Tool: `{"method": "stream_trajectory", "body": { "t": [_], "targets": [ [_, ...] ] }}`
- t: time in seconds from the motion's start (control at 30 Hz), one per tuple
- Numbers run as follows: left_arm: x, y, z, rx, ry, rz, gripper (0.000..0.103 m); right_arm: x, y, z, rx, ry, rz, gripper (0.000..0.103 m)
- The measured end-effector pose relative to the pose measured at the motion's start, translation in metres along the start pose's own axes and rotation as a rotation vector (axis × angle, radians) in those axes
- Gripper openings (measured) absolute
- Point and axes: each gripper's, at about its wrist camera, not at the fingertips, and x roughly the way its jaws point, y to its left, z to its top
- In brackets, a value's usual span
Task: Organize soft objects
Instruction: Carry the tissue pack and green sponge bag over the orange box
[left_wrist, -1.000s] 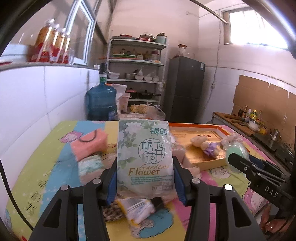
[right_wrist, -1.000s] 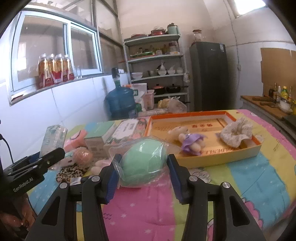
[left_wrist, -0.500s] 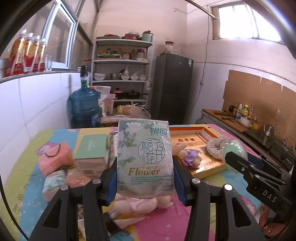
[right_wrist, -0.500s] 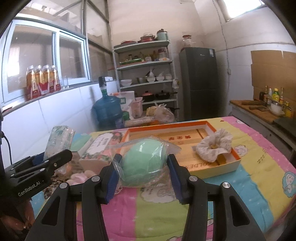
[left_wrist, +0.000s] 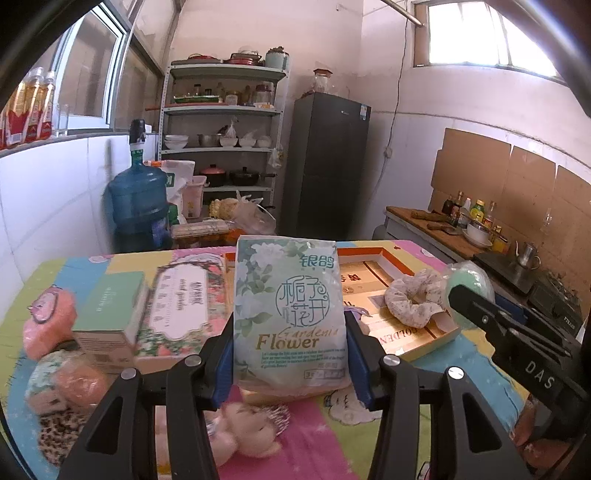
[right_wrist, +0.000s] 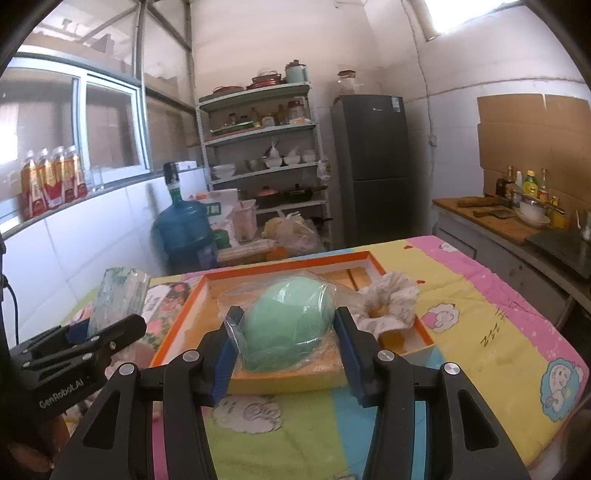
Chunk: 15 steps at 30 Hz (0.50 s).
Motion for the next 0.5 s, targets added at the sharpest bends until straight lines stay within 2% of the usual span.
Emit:
{"method": "stream_trajectory", "body": {
  "t": [0.5],
  "targets": [
    [0.074, -0.015, -0.003, -0.033, 0.131, 0.019, 0.052, 0.073, -0.034, 0.010, 0.021, 0.077, 0.014, 0.051]
  ]
}}
